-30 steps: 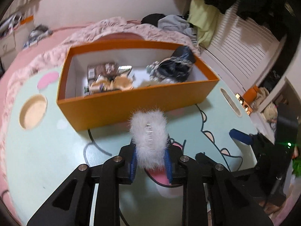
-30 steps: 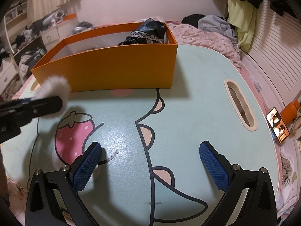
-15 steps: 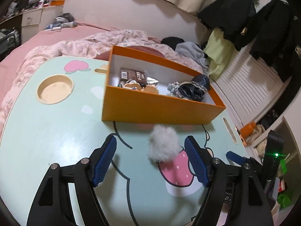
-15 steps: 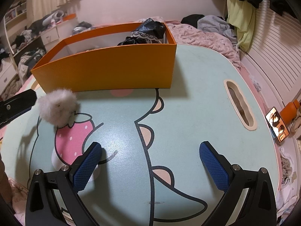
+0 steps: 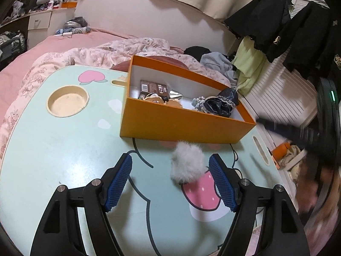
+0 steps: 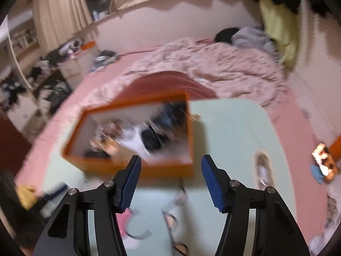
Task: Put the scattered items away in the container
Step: 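Grasp the black satin scrunchie in the box with the right gripper, place on table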
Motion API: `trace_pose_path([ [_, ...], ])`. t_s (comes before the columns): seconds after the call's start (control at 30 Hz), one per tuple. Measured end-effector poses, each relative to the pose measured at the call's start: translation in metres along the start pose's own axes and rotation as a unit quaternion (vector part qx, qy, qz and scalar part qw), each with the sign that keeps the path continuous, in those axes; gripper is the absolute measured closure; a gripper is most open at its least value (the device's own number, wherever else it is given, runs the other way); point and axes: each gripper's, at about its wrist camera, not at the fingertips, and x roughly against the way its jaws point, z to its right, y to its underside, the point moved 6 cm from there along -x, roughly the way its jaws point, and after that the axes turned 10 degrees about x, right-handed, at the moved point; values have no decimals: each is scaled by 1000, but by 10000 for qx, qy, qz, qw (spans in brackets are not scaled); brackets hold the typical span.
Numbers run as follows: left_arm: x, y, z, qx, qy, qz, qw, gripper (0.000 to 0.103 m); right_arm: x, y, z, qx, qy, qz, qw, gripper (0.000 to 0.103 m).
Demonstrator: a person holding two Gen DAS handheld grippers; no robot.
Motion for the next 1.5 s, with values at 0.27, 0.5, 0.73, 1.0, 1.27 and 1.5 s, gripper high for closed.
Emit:
trace_pose_path([
  [0.27,4,1,-1,25,82,67,9999,28,-50,-35,-15,-572,-199,-627,9962,44],
  [0.5,5,2,-6,165,173,74,9997,28,-93,-40,-9,-661,446,-960,9922,65],
  [0.73,5,3,-8,235,196,55,9995,28,-45,-46,-21,-419,24,-205,9989,72],
  [1.0,2,6,-8,214,128,-15,9997,28,19,10,-22,-305,-412,146,9986,70],
  [1.27,0,8,-7,176,47,-63,9998,28,-24,100,-27,-255,-330,-279,9987,60],
  [1.5,-3,9,-7,126,-83,-90,9998,28,7,103,-36,232,392,507,9977,7],
])
